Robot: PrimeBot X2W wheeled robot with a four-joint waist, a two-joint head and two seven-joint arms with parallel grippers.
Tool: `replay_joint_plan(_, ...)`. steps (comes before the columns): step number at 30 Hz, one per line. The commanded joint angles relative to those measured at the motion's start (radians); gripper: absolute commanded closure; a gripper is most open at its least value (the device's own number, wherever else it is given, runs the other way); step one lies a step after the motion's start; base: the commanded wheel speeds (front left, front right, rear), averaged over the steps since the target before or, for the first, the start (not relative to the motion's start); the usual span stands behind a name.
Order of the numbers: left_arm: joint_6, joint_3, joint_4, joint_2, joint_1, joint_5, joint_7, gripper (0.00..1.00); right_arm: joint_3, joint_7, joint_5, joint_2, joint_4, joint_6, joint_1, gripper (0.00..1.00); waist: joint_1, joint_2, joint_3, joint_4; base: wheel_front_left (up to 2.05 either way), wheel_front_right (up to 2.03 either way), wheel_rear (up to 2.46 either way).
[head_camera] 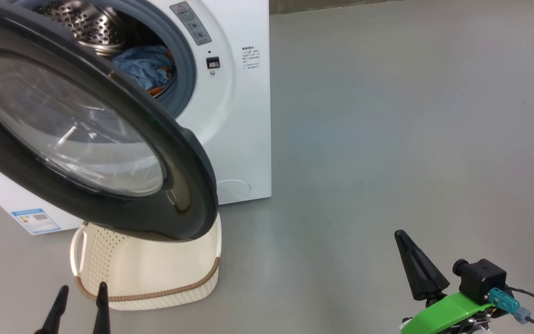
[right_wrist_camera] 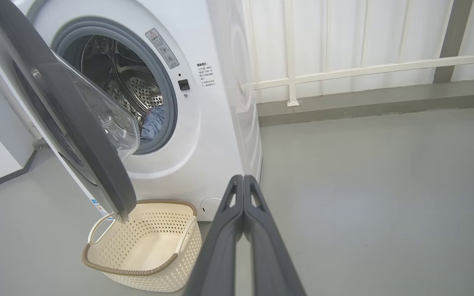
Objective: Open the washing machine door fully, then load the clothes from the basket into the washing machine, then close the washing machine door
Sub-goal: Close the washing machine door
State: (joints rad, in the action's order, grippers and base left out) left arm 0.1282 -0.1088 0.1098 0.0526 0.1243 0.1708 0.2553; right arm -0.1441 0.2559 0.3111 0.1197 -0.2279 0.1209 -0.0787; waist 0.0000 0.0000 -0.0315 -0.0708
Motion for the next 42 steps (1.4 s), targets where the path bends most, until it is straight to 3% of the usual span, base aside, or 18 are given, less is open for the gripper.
replay_joint_plan(1, 0.002, -0.040, -0.021, 0.009, -0.032, -0.014, 0.006, 0.00, -0.017, 0.006, 0.006, 0.000, 0.026, 0.010, -0.008, 1.00, 0.0000, 0.0000, -0.002, 0.003, 0.00, 0.00, 0.00)
replay_joint_plan(10, 0.002, -0.042, -0.014, 0.002, -0.043, -0.014, 0.006, 0.00, -0.033, 0.006, 0.010, 0.013, 0.095, 0.010, -0.043, 1.00, 0.0000, 0.0000, -0.010, 0.025, 0.00, 0.00, 0.00)
replay_joint_plan(17, 0.002, -0.042, -0.016, 0.000, -0.047, -0.006, 0.006, 0.00, -0.060, 0.006, 0.023, 0.025, 0.308, 0.010, -0.115, 1.00, 0.0000, 0.0000, -0.021, 0.032, 0.00, 0.00, 0.00)
replay_joint_plan(21, 0.002, -0.038, -0.020, -0.001, -0.057, -0.006, 0.006, 0.00, -0.136, 0.006, 0.042, 0.042, 0.457, 0.010, -0.167, 1.00, 0.0000, 0.0000, -0.031, 0.038, 0.00, 0.00, 0.00)
replay_joint_plan(25, 0.002, -0.034, -0.022, -0.001, -0.073, -0.007, 0.006, 0.00, -0.279, 0.006, 0.076, 0.085, 0.546, 0.010, -0.229, 1.00, 0.0000, 0.0000, -0.044, 0.051, 0.00, 0.00, 0.00)
replay_joint_plan(29, 0.002, -0.031, -0.022, -0.002, -0.089, -0.004, 0.006, 0.00, -0.434, 0.006, 0.115, 0.128, 0.534, 0.010, -0.302, 1.00, 0.0000, 0.0000, -0.056, 0.072, 0.00, 0.00, 0.00)
replay_joint_plan(36, 0.001, -0.006, -0.021, -0.002, -0.120, 0.018, 0.006, 0.00, -0.702, 0.003, 0.200, 0.185, 0.401, 0.010, -0.416, 1.00, 0.0000, 0.0000, -0.081, 0.145, 0.00, 0.00, 0.00)
replay_joint_plan(42, -0.004, 0.024, -0.031, -0.002, -0.146, 0.034, 0.006, 0.00, -0.797, -0.001, 0.248, 0.204, 0.301, 0.010, -0.467, 1.00, 0.0000, 0.0000, -0.111, 0.204, 0.00, 0.00, 0.00)
